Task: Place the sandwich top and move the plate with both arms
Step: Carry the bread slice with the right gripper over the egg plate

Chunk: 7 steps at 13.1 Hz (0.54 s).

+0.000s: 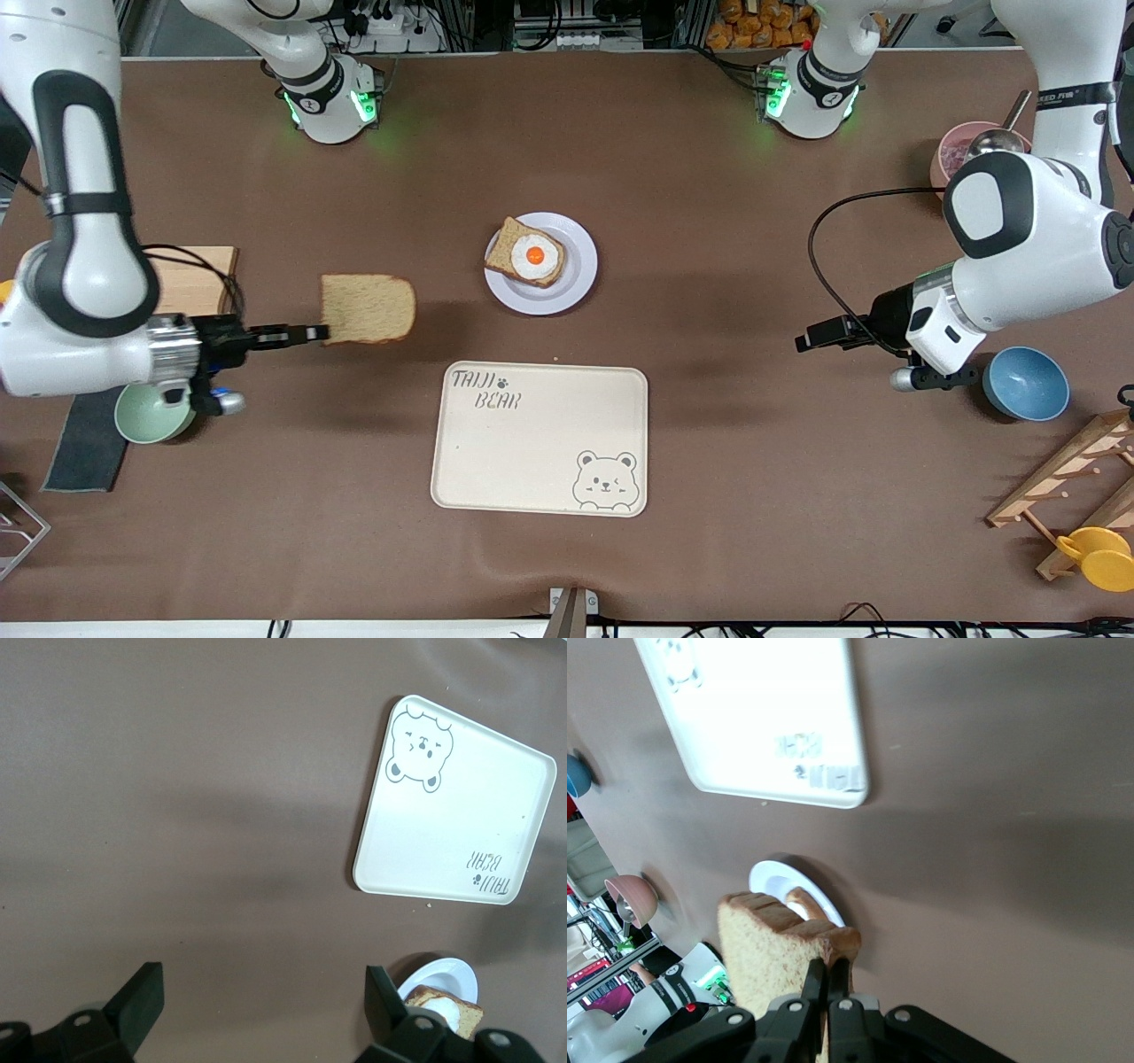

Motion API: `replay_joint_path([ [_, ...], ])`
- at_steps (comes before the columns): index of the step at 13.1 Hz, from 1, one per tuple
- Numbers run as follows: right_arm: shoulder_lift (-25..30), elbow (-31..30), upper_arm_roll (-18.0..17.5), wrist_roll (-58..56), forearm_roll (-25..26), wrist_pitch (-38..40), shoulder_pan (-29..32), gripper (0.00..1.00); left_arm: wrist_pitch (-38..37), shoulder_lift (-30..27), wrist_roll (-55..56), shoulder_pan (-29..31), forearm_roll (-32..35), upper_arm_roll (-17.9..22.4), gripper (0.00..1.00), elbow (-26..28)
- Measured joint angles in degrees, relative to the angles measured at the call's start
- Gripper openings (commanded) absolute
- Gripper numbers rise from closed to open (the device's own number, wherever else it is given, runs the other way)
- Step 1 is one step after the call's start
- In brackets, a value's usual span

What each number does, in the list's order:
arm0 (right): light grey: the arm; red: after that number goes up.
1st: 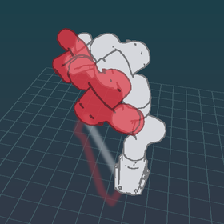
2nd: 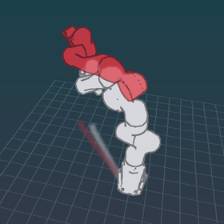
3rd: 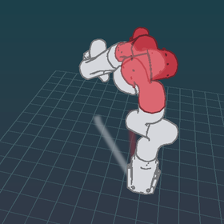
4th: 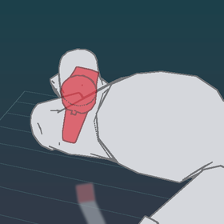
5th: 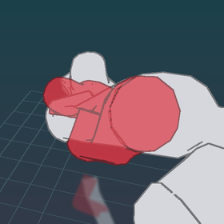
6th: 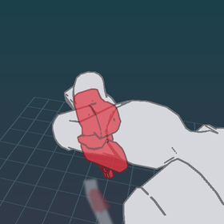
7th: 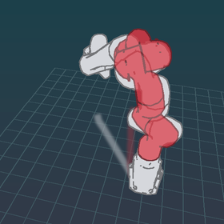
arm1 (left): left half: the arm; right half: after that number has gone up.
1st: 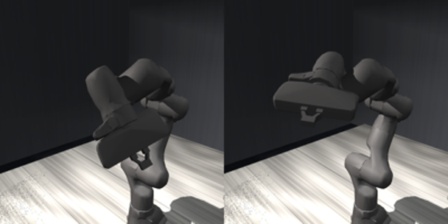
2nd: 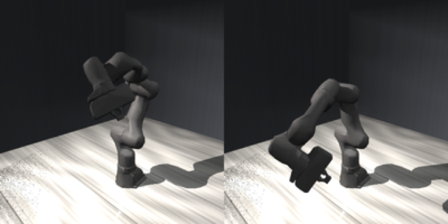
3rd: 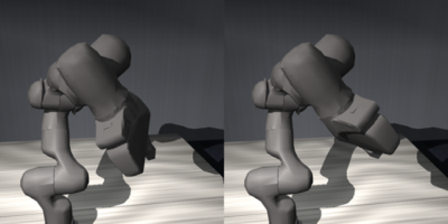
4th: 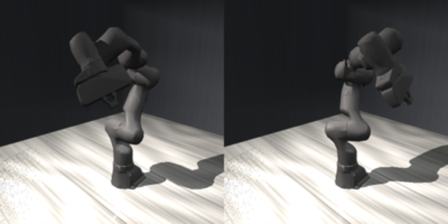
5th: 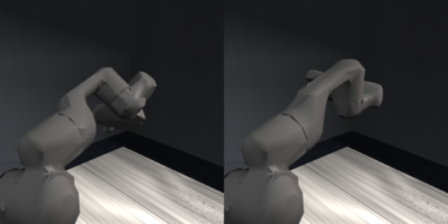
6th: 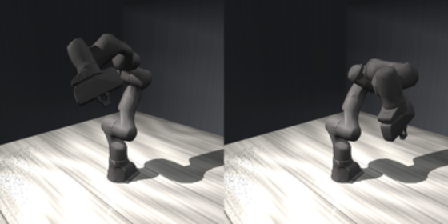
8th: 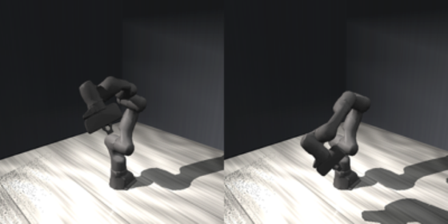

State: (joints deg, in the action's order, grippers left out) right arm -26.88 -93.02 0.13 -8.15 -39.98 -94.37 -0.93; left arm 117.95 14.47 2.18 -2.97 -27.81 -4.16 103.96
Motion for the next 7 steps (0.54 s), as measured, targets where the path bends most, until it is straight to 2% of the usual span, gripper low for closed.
replay_joint_path([
  [4, 2.6, -12.8, -10.0, 1.7, -0.1, -17.0, -0.3, 0.0, 0.0, 0.1, 0.0, 0.0, 0.0, 0.0, 1.0, 0.0],
  [7, 4.7, -20.9, -16.6, 5.0, -0.1, -26.2, -0.4, 0.0, 0.0, 0.2, 0.0, 0.0, 0.0, 0.0, 1.0, 0.0],
])
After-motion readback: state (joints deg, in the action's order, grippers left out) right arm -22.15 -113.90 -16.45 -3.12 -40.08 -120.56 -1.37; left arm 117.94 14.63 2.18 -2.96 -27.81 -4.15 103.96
